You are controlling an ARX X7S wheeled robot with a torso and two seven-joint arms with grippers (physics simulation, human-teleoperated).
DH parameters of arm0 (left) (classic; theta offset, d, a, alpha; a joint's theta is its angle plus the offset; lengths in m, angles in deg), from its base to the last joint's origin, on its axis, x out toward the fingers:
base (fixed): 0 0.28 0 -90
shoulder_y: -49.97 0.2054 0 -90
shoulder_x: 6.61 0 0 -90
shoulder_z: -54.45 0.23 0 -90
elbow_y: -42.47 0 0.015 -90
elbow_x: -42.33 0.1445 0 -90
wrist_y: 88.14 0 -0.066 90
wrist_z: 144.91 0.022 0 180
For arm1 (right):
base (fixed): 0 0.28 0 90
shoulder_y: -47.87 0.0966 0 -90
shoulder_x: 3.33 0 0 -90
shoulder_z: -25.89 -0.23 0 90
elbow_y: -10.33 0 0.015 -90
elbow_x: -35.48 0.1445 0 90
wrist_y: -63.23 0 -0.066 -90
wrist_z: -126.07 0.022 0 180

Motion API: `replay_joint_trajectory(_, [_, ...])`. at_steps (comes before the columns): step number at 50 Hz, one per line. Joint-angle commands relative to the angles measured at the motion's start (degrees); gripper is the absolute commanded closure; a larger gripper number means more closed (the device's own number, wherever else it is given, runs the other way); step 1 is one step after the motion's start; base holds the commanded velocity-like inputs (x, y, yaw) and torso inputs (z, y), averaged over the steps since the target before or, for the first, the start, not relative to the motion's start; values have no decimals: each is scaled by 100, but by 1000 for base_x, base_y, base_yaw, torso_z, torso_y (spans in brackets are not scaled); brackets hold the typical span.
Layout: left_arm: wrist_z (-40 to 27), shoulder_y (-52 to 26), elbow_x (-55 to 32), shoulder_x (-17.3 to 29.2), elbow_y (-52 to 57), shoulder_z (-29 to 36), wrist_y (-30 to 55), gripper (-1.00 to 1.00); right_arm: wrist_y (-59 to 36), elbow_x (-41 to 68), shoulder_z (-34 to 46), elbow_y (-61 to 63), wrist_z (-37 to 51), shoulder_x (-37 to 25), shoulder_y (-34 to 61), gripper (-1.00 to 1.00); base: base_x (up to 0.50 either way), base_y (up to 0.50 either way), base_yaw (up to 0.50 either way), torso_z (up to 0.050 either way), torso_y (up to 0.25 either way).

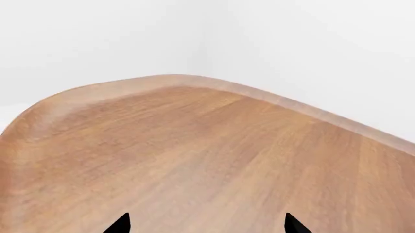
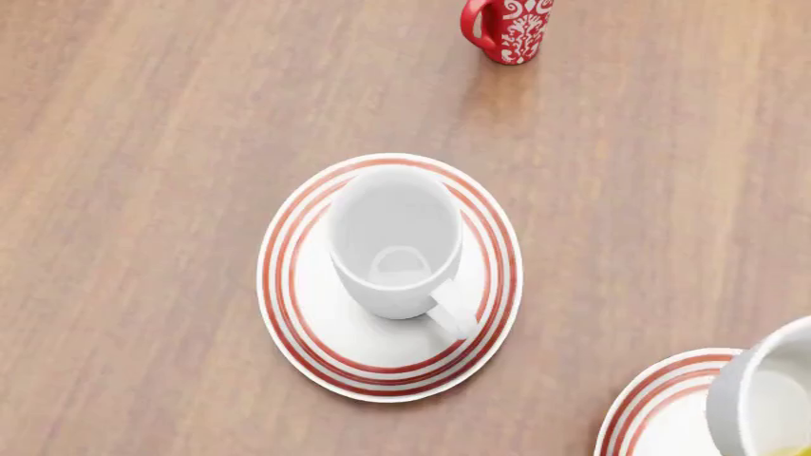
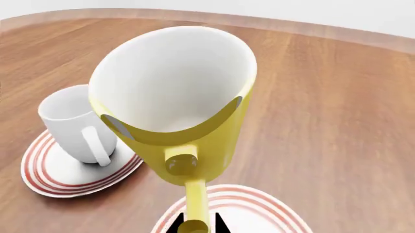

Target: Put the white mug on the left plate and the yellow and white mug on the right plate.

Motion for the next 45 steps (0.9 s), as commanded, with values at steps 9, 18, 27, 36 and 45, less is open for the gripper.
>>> replay_joint_trajectory(9, [-5, 102, -45, 42, 57, -86, -50, -100, 597, -76, -247, -254, -460, 384, -566, 100, 0, 0, 0, 0, 0])
replay_joint_trajectory(18, [0, 127, -39, 64, 70, -86, -57, -100, 1003, -375, -13, -883, -677, 519, -453, 100, 0, 0, 0, 0, 0])
replay_joint_trajectory(27, [16, 121, -60, 87, 22, -124, -85, -100, 1100, -604, 257, -1345, -658, 463, -216, 100, 0, 0, 0, 0, 0])
replay_joint_trajectory(36, [-20, 124, -91, 93, 32, -142, -87, -100, 1167, -598, 244, -1490, -673, 471, -303, 100, 0, 0, 0, 0, 0])
replay_joint_trajectory(45, [-23, 123, -44, 91, 43, -94, -91, -100, 1370, -461, 57, -1622, -766, 524, -466, 100, 0, 0, 0, 0, 1])
